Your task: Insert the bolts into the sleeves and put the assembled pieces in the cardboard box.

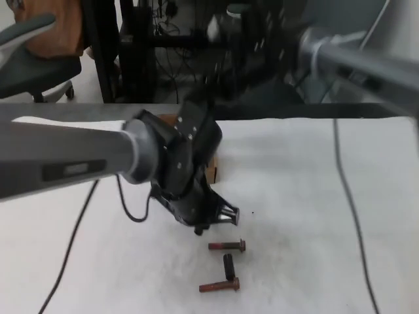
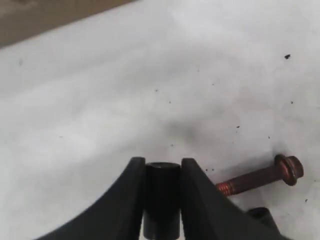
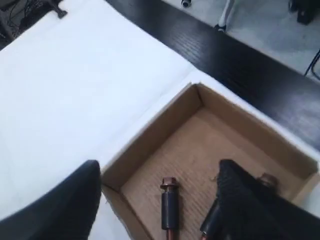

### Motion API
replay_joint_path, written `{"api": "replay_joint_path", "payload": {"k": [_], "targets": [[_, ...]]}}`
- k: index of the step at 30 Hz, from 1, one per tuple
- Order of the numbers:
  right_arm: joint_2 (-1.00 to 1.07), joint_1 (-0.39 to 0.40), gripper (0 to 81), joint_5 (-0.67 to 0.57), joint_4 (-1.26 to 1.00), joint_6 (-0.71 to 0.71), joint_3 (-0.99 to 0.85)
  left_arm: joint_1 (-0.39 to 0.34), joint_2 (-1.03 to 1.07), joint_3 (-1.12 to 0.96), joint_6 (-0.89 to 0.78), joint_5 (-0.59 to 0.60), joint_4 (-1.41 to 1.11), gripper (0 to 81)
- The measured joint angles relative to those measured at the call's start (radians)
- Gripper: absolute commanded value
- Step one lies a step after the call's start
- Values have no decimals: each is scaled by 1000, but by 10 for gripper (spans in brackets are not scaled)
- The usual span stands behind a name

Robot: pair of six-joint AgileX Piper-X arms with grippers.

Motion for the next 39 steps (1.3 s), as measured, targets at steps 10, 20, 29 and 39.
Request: {"api": "replay_joint_path", "payload": {"k": [10, 20, 29, 39], "targets": [[-190, -77, 617, 60, 438, -110, 13, 0, -376, 224, 66, -76, -42, 18], [-227, 63, 617, 330, 347, 313, 414, 0, -721, 427, 23, -131, -100, 18], [-290, 125, 466, 441, 131, 857, 603, 0, -939, 453, 23, -183, -70, 18], [-290, 202, 546, 510, 196, 1079, 657, 0, -1086, 453, 23, -201, -45, 18]]}}
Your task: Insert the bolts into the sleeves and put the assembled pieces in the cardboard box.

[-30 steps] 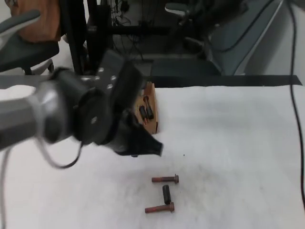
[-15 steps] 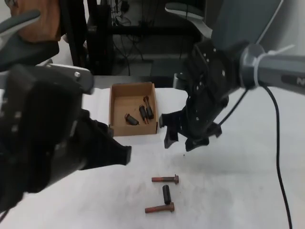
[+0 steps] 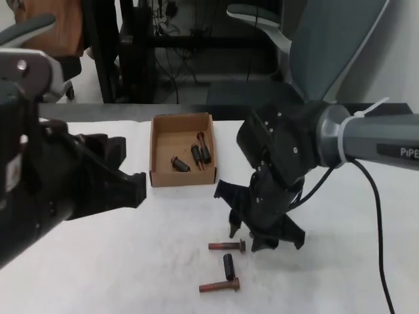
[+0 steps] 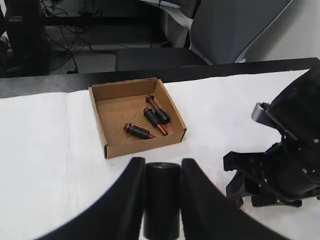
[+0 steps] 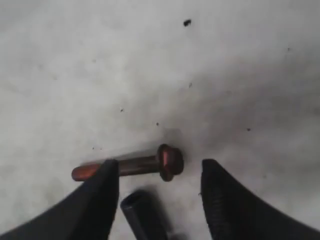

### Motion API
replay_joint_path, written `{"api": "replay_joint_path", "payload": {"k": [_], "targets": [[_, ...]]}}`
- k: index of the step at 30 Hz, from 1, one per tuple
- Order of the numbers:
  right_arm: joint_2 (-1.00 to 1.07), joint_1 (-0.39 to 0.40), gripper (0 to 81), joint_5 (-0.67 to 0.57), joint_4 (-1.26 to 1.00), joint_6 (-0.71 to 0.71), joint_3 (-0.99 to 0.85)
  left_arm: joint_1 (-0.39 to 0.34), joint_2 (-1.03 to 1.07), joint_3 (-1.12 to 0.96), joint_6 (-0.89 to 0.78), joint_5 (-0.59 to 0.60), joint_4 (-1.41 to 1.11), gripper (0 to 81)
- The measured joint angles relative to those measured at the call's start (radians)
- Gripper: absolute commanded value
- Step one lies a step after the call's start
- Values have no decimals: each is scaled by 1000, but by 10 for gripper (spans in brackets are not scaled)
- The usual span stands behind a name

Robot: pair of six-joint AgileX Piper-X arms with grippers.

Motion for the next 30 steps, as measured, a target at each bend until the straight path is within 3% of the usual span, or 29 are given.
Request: {"api": "replay_joint_path", "payload": {"k": [8, 19, 21, 25, 28, 30], "targets": [[0, 10, 532, 66, 35, 120, 0, 0, -59, 0, 0, -11, 8, 18], [59, 35, 531, 44, -9, 341, -5, 0, -113, 0, 0, -16, 44, 18], [61, 38, 489, 44, -15, 359, -7, 0, -118, 0, 0, -18, 59, 18], [63, 41, 3, 46, -20, 378, -6, 0, -124, 0, 0, -19, 72, 18], [77, 46, 0, 66, -34, 415, -12, 0, -149, 2, 13, -21, 104, 18], [77, 48, 0, 66, -68, 329, -12, 0, -148, 2, 32, -28, 104, 18]]}}
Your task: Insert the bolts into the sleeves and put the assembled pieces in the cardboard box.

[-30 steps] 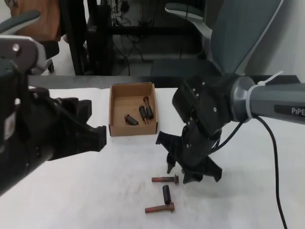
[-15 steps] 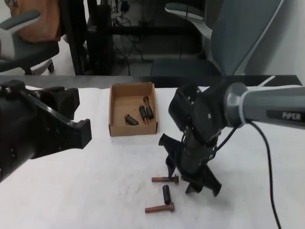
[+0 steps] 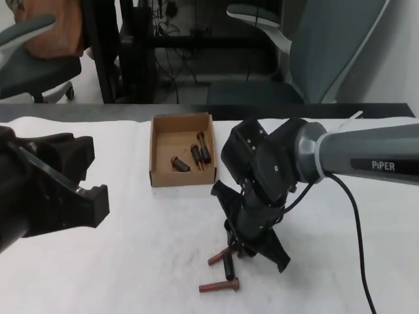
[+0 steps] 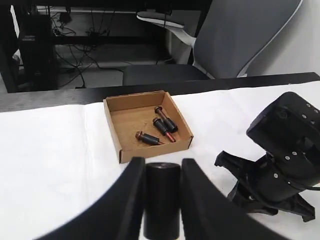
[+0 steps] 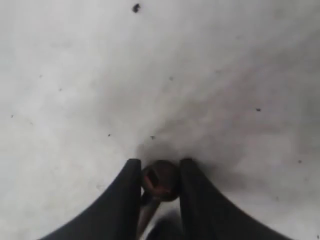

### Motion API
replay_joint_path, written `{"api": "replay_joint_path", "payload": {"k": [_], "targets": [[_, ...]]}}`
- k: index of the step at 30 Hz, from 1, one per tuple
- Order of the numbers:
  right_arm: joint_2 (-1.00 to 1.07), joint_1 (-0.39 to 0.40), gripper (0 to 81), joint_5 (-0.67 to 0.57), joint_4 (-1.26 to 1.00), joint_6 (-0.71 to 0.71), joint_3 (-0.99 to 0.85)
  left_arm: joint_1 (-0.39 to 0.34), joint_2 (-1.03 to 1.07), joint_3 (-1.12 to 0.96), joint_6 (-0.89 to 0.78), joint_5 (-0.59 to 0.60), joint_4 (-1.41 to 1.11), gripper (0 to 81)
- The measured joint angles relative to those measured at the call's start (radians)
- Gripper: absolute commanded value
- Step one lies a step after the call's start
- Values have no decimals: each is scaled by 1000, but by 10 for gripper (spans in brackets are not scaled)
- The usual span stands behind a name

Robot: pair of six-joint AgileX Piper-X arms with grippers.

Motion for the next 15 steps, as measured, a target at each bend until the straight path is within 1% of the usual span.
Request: {"api": "replay_joint_path", "payload": {"k": [2, 5, 8, 12, 14, 15], "targets": [[0, 0, 0, 10, -60, -70, 0, 0, 0, 0, 27, -5, 0, 18], [1, 1, 0, 40, -156, -238, 8, 0, 0, 11, 62, 3, -7, 18], [-34, -7, 0, 83, -210, -494, 12, 0, -4, 64, 78, 69, -61, 18], [-138, -20, 0, 150, -224, -852, 12, 0, -7, 219, 68, 185, -256, 18], [-204, -24, 0, 166, -227, -996, 12, 0, -7, 322, 58, 220, -402, 18], [-232, -24, 0, 169, -232, -1046, 14, 0, -4, 375, 57, 228, -484, 18]]}}
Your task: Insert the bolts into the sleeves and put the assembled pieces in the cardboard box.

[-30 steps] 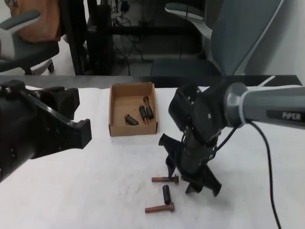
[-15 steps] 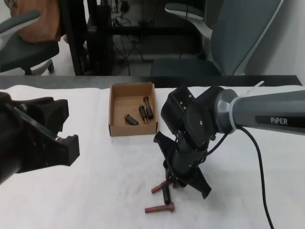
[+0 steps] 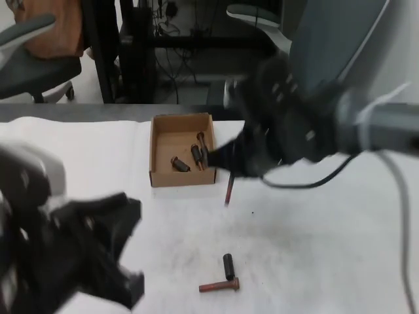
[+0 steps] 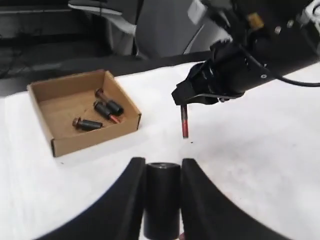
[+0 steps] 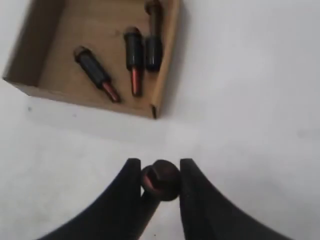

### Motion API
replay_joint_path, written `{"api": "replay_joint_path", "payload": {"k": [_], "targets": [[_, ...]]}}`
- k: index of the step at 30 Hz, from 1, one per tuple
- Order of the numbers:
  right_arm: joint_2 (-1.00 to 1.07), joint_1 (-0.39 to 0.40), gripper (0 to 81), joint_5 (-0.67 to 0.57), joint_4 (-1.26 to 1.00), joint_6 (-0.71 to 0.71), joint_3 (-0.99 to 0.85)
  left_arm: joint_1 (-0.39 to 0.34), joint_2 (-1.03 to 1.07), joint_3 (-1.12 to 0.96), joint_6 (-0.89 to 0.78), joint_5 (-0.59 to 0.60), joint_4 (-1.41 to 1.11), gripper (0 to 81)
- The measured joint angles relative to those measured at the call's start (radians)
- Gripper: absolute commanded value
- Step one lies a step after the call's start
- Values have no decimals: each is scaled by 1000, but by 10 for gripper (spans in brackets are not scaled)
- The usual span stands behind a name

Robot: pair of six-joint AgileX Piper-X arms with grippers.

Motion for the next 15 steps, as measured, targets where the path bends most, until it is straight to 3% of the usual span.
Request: {"api": "replay_joint_path", "payload": {"k": [4, 8, 15], "targets": [[-153, 0, 0, -17, -53, -159, 51, 0, 31, 149, 0, 16, -306, 18], [-335, 16, 0, -108, -189, -201, 204, -2, 135, 188, 26, 39, -410, 18], [-554, 203, 0, -169, -463, -268, 505, -77, 418, 195, 114, 56, -692, 18]]}}
